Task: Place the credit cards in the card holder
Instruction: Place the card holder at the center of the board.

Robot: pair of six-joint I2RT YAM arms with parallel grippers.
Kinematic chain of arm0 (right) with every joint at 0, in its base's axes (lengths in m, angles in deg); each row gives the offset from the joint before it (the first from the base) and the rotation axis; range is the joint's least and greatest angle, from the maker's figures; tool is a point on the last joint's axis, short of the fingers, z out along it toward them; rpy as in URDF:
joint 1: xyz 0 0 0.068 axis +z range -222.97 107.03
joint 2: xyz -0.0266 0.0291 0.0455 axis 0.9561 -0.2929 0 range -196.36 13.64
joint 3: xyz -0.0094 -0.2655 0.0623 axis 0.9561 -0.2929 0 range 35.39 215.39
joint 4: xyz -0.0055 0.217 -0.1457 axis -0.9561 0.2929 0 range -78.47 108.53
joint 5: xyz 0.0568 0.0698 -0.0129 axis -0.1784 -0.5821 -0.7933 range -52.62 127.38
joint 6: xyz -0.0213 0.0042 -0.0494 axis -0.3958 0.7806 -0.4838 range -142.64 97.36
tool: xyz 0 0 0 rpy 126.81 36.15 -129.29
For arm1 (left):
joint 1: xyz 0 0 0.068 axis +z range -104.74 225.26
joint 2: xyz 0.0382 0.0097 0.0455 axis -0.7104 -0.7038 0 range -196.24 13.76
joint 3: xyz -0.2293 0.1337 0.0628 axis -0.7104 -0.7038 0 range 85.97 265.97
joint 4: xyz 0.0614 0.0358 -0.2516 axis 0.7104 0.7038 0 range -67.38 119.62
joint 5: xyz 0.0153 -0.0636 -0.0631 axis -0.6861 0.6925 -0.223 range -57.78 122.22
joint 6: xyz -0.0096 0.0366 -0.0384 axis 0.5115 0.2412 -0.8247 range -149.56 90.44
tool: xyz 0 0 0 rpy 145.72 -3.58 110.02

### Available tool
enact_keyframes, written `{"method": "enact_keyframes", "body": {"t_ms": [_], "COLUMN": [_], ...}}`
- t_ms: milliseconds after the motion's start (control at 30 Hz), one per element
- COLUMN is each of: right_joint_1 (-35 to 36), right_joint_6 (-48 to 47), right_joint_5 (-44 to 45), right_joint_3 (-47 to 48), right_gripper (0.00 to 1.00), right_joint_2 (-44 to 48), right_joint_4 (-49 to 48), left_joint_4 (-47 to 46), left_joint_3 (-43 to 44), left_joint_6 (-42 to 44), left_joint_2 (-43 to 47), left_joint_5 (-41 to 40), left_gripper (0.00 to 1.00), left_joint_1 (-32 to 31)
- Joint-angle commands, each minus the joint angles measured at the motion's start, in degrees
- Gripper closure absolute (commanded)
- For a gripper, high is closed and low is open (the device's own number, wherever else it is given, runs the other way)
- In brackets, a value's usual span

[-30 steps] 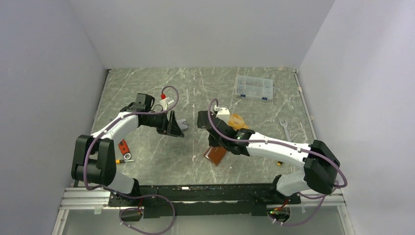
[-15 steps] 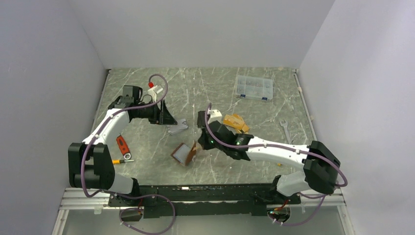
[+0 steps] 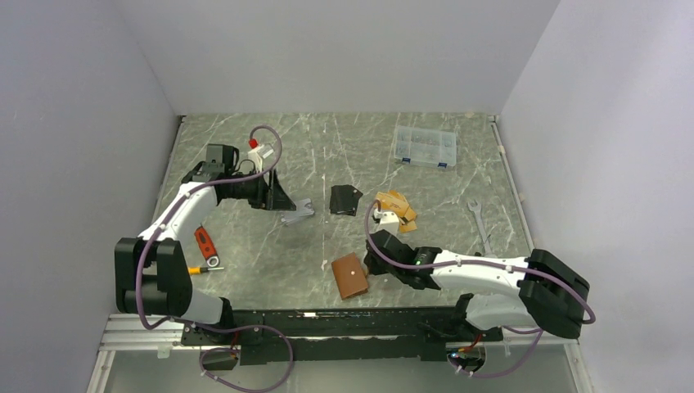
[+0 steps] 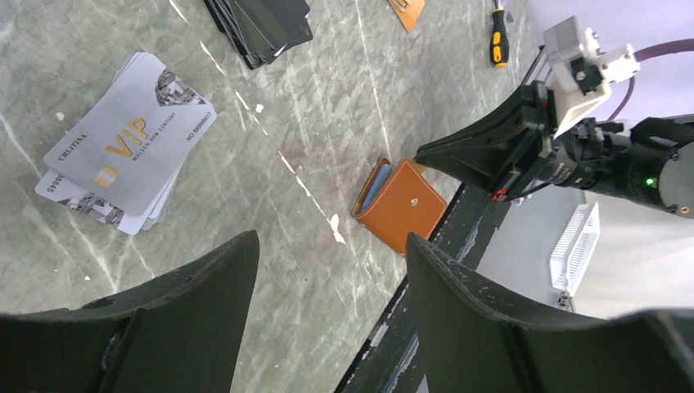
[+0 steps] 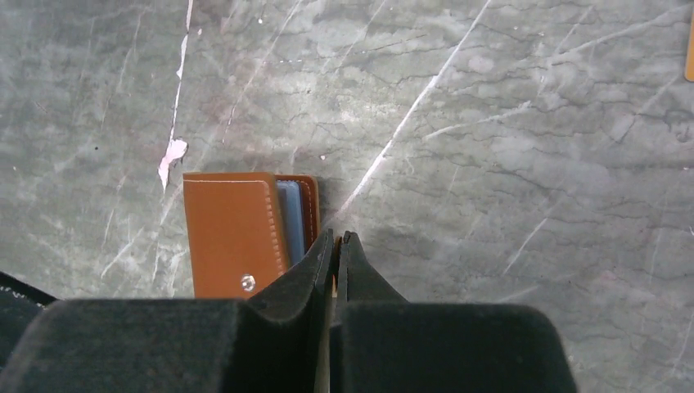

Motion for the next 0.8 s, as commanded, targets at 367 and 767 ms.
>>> {"method": "enact_keyframes", "body": {"t_ms": [367, 767], "right_joint_1": [-3.0, -19.5], "right_joint_6": [-2.9, -13.5], "right_joint_5": [7.3, -24.5], "right_joint_3": [10.6, 41.3], "right_gripper": [0.34, 0.3], "right_joint_2": [4.3, -28.6], "right_joint_4": [5.4, -9.0], "left_joint_4": [-2.7, -6.5], "left_joint_3": [1.7, 3.3], "left_joint_6": [5.4, 6.9], "left_joint_2": [-6.4, -14.1], "left_joint_5": [-11.2, -14.6], "left_gripper": [0.33, 0.4], "left_joint_1": [0.5, 1.8]}}
